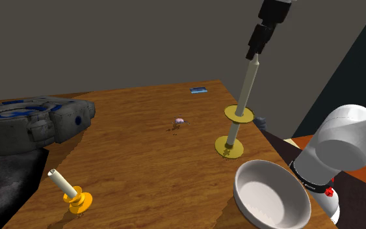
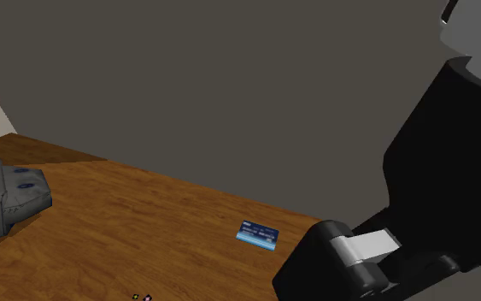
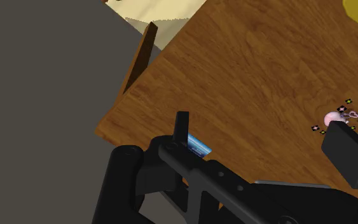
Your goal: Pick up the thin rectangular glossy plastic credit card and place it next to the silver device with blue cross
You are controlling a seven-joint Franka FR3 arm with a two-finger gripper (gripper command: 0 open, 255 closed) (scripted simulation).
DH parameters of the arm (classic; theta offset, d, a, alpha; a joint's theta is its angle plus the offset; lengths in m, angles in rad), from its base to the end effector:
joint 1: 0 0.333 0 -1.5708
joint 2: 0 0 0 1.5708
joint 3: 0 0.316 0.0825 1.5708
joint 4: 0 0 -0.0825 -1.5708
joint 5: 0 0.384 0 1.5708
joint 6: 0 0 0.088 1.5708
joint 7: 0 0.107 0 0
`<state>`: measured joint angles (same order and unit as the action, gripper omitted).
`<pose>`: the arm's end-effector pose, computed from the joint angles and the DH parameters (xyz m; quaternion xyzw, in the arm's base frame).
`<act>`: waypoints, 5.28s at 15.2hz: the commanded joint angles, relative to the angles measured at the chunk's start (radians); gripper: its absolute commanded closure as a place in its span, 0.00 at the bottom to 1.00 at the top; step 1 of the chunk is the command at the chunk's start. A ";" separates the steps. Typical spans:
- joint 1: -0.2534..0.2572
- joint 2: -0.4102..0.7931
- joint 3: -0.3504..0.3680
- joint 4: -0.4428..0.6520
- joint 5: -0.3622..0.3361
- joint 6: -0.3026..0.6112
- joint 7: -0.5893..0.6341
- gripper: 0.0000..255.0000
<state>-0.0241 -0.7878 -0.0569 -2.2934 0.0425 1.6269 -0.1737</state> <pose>0.3114 -0.0275 0.6259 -0.9959 -0.0534 -0.0647 0.0339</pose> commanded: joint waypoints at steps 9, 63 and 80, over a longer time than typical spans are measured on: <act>0.102 0.103 -0.189 -0.156 0.029 0.360 -0.380 0.00; 0.552 0.672 -0.607 0.100 0.566 0.643 -1.329 1.00; 0.533 0.595 -0.579 0.245 0.436 0.481 -1.164 1.00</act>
<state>0.5093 -0.1921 -0.6374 -2.0615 0.4836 2.1192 -1.3474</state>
